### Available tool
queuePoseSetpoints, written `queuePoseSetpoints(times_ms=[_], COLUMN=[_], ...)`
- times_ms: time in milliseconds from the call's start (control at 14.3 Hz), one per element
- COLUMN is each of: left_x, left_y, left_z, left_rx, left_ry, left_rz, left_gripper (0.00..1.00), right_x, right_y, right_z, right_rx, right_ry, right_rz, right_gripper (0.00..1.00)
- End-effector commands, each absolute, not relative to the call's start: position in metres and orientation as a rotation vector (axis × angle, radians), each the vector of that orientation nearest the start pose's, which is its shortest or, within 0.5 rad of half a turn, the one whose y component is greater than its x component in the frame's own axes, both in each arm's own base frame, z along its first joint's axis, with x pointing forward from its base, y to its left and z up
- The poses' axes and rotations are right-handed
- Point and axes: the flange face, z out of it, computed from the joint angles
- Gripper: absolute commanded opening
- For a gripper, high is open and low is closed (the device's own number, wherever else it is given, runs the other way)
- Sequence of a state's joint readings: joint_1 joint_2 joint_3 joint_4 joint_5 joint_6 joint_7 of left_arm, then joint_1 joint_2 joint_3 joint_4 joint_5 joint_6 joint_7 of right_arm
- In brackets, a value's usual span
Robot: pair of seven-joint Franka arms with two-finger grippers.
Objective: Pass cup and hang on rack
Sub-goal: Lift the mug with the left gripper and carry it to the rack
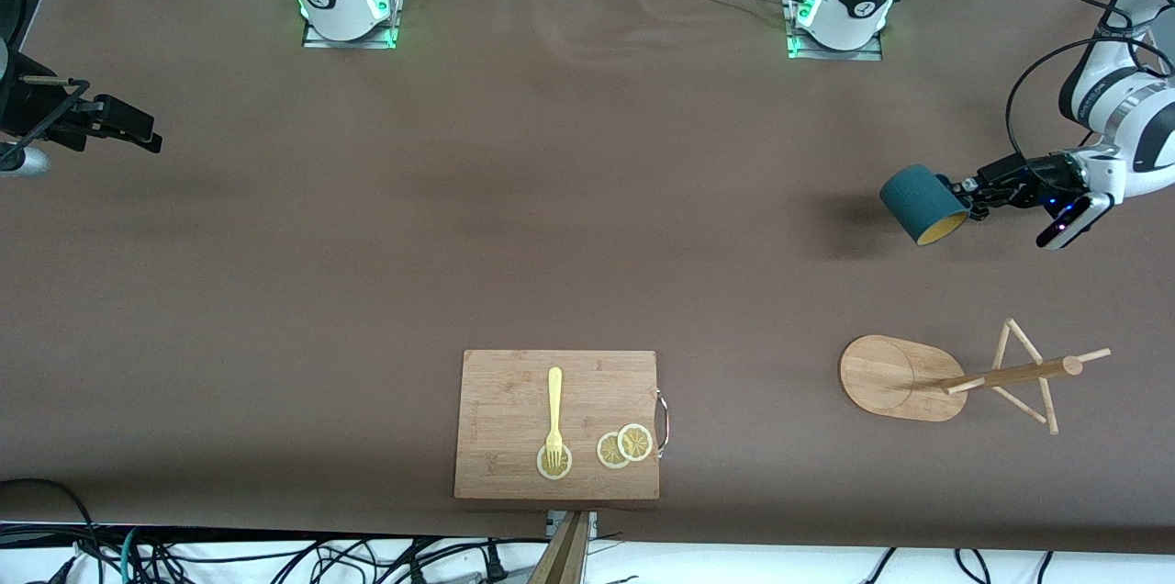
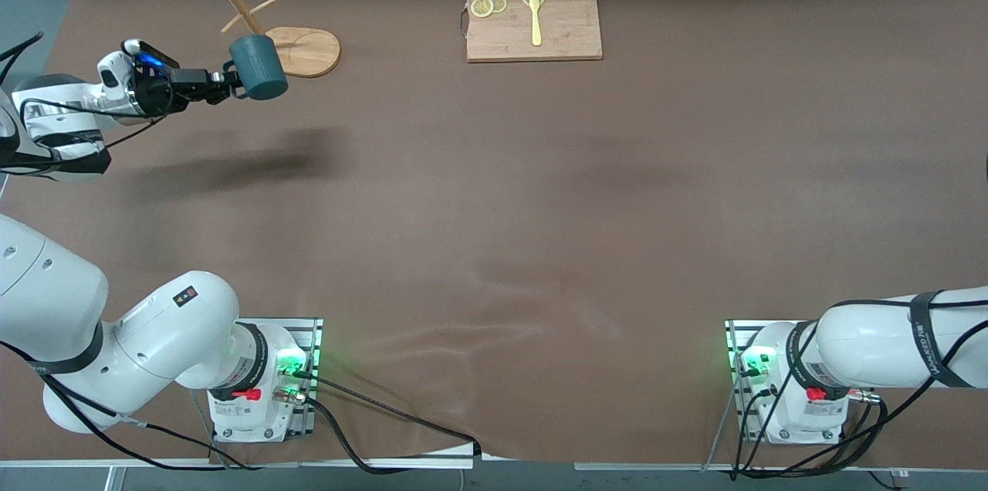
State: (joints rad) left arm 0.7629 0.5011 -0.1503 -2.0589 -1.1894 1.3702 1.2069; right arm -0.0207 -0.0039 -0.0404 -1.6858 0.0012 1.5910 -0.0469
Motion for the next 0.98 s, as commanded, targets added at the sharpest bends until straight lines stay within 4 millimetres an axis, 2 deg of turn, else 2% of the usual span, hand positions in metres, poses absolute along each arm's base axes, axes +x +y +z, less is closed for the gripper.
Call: queuePoseSetpoints(times_ms=[0,350,701,911], left_x=[0.492,0.52,0.54,0.557], left_y=[0.201,0.214,0.224,0.229], left_z=[0.247,0.263,0.257,0.26], left_rx=[1.52,1.475,1.36,1.33], left_ry=[0.089,0.215,0.399,0.441], left_rz=[0.276,0.22,0.123,0.081], left_gripper=[0.0,0.0,0.0,0.0], right_x=[0.548,0.548,0.548,0.548], right_y=[-0.031,-0.031,-0.031,-0.031], right_z=[0.58,0.58,0.58,0.58], right_rx=[-3.135,-3.135,-3.134,-3.134], right_ry=[0.031,0.029,0.031,0.031], right_rz=[0.144,0.147,0.147,0.147], right_gripper=[1.0,1.0,1.0,1.0])
